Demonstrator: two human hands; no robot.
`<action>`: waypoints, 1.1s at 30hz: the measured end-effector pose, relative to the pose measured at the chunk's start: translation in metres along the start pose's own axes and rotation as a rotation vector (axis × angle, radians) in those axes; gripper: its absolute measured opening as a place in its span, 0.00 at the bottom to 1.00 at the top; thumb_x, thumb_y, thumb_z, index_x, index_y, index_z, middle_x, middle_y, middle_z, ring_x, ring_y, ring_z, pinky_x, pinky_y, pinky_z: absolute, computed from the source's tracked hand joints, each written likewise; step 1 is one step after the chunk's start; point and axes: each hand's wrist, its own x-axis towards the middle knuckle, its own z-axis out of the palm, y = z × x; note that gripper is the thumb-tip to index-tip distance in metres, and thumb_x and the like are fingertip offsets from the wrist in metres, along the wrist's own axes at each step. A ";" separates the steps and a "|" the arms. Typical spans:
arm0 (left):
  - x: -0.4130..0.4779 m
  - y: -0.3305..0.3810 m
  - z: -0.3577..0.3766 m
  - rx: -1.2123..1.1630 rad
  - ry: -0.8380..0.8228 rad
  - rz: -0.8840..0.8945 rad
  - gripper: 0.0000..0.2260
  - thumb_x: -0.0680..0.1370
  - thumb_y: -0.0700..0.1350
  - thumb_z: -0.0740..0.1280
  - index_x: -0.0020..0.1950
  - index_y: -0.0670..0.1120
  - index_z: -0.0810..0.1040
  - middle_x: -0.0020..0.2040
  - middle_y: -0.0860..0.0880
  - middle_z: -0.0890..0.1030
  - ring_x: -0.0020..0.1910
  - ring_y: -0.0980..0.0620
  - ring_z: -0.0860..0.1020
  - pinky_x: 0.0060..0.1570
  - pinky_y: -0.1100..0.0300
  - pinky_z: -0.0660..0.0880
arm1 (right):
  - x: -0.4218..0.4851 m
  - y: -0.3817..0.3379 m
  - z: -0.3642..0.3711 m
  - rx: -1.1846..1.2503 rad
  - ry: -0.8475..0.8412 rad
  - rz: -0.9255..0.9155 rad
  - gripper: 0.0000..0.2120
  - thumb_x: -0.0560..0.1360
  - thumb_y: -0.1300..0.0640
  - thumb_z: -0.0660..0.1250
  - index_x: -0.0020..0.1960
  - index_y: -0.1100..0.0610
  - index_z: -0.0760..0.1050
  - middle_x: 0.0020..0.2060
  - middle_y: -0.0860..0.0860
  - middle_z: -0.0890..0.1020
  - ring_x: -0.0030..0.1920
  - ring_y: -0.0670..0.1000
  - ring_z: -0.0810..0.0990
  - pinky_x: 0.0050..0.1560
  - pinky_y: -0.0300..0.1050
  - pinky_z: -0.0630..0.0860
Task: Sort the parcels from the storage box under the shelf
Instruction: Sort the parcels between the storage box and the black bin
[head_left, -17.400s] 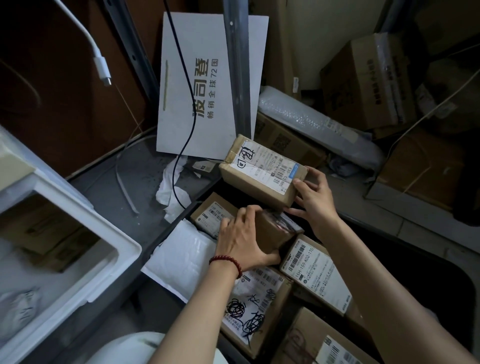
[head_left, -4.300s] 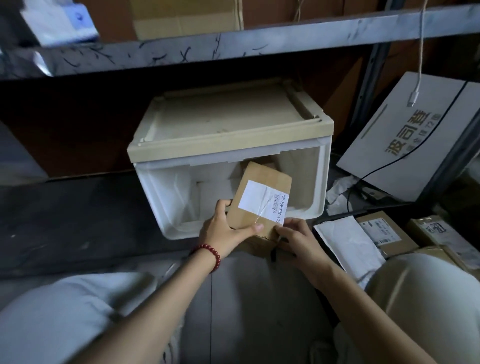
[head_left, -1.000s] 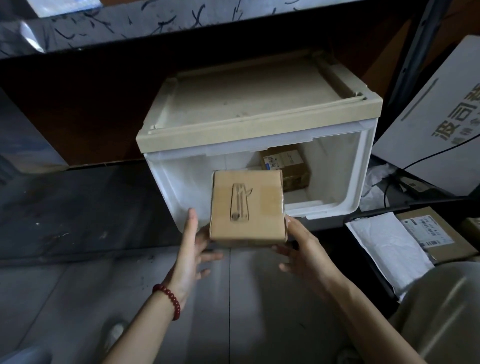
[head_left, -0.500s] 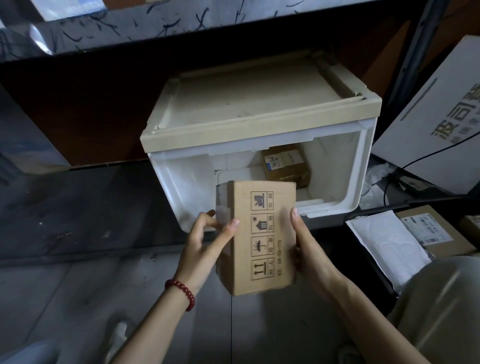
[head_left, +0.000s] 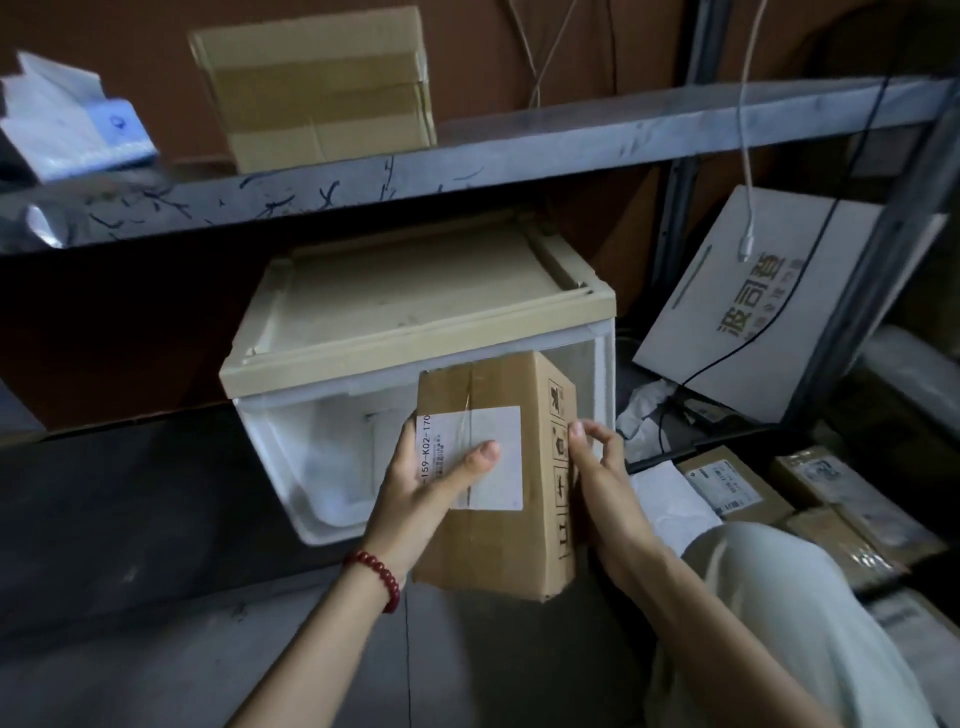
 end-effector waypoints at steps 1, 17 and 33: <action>0.004 0.009 0.010 -0.023 -0.008 0.023 0.27 0.63 0.59 0.75 0.59 0.56 0.73 0.52 0.57 0.83 0.50 0.60 0.81 0.43 0.67 0.78 | 0.001 -0.013 -0.007 -0.003 0.025 -0.038 0.11 0.77 0.39 0.60 0.56 0.42 0.67 0.39 0.44 0.85 0.42 0.45 0.84 0.44 0.45 0.79; 0.025 0.093 0.253 -0.122 -0.337 0.172 0.35 0.61 0.53 0.77 0.66 0.53 0.68 0.55 0.54 0.81 0.46 0.62 0.81 0.40 0.67 0.79 | -0.061 -0.140 -0.208 -0.081 0.261 -0.164 0.39 0.65 0.25 0.60 0.71 0.42 0.66 0.62 0.43 0.77 0.60 0.46 0.77 0.52 0.42 0.74; -0.018 -0.041 0.372 0.005 -0.697 -0.243 0.29 0.68 0.63 0.67 0.68 0.56 0.69 0.57 0.56 0.76 0.53 0.59 0.74 0.46 0.66 0.68 | -0.135 -0.053 -0.373 0.043 0.659 -0.069 0.43 0.61 0.47 0.79 0.72 0.45 0.65 0.61 0.50 0.77 0.56 0.51 0.80 0.49 0.47 0.80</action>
